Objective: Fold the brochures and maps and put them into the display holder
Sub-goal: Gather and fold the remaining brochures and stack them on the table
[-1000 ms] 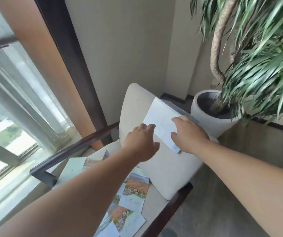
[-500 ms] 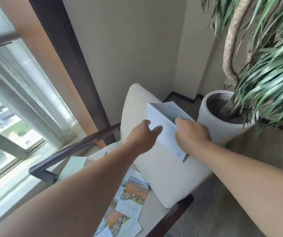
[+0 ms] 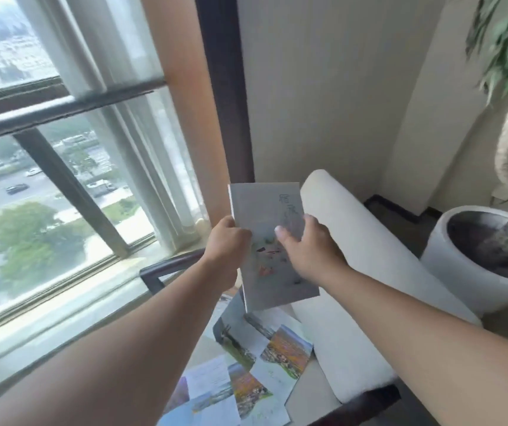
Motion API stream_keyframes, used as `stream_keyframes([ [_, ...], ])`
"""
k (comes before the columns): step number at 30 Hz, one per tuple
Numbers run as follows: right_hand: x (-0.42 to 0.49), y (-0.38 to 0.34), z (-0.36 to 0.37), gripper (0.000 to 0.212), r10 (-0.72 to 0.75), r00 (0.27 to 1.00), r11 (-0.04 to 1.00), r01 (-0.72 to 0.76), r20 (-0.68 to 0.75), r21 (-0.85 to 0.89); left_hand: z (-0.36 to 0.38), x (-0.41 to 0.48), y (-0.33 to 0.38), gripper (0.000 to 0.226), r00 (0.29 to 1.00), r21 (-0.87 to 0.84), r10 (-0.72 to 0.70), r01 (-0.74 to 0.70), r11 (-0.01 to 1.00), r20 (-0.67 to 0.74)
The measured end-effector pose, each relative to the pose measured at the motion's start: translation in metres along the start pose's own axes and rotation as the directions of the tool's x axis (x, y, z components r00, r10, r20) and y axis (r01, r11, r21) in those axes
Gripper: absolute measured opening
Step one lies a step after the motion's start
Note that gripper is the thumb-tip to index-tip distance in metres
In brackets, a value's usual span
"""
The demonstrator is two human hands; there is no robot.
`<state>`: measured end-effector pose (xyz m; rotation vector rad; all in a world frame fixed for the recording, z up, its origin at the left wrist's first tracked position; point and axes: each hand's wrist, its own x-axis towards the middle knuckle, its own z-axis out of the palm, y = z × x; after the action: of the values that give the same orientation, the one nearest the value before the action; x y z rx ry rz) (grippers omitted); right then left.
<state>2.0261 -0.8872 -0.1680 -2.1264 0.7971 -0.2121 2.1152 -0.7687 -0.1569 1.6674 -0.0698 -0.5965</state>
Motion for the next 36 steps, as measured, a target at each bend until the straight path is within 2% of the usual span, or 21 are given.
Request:
stream_keyframes([
  [2, 0.006, -0.024, 0.018, 0.063, 0.107, 0.994, 0.979, -0.105, -0.001, 0.174, -0.037, -0.021, 0.005, 0.038, 0.997, -0.144, 0.033, -0.021, 0.989, 0.076],
  [3, 0.007, -0.038, 0.03, 0.06, 0.115, 0.993, 0.964, -0.117, 0.022, 0.241, -0.057, -0.029, 0.005, 0.039, 0.996, -0.207, 0.034, -0.017, 0.978, 0.078],
  [6, -0.009, -0.085, 0.072, 0.043, 0.032, 0.994, 0.931, -0.066, 0.1, 0.358, -0.123, -0.053, 0.002, 0.031, 0.998, -0.3, 0.009, -0.025, 0.953, -0.055],
  [8, -0.033, -0.121, 0.106, 0.041, -0.044, 0.99, 0.938, -0.007, 0.138, 0.346, -0.17, -0.069, -0.004, 0.027, 0.982, -0.298, -0.019, -0.039, 0.954, -0.188],
  [12, -0.104, -0.193, 0.185, 0.041, -0.198, 0.949, 0.944, 0.117, 0.245, 0.31, -0.277, -0.118, -0.026, 0.041, 0.867, -0.218, -0.046, -0.074, 0.973, -0.496],
  [16, -0.193, -0.25, 0.271, 0.038, -0.284, 0.893, 0.924, 0.157, 0.35, 0.35, -0.389, -0.19, -0.062, 0.047, 0.778, -0.239, -0.06, -0.118, 0.964, -0.626],
  [20, -0.281, -0.298, 0.358, 0.037, -0.31, 0.808, 0.92, 0.122, 0.501, 0.372, -0.495, -0.26, -0.1, 0.034, 0.653, -0.146, -0.03, -0.123, 0.982, -0.757],
  [23, -0.334, -0.323, 0.414, 0.035, -0.283, 0.712, 0.942, 0.079, 0.643, 0.327, -0.561, -0.305, -0.127, 0.028, 0.572, -0.123, -0.05, -0.09, 0.988, -0.819],
  [26, -0.369, -0.34, 0.468, 0.029, -0.272, 0.643, 0.958, 0.111, 0.716, 0.265, -0.617, -0.332, -0.156, 0.037, 0.501, -0.104, -0.067, -0.046, 0.994, -0.863],
  [30, -0.39, -0.355, 0.528, 0.022, -0.289, 0.621, 0.956, 0.142, 0.729, 0.258, -0.658, -0.346, -0.185, 0.029, 0.508, -0.318, -0.226, -0.099, 0.943, -0.831],
  [34, -0.397, -0.377, 0.59, 0.03, -0.29, 0.606, 0.957, 0.207, 0.74, 0.205, -0.706, -0.339, -0.209, 0.032, 0.474, -0.32, -0.263, -0.041, 0.947, -0.84],
  [36, -0.393, -0.387, 0.62, 0.026, -0.275, 0.6, 0.961, 0.188, 0.751, 0.201, -0.726, -0.329, -0.221, 0.032, 0.454, -0.315, -0.287, 0.015, 0.949, -0.843],
])
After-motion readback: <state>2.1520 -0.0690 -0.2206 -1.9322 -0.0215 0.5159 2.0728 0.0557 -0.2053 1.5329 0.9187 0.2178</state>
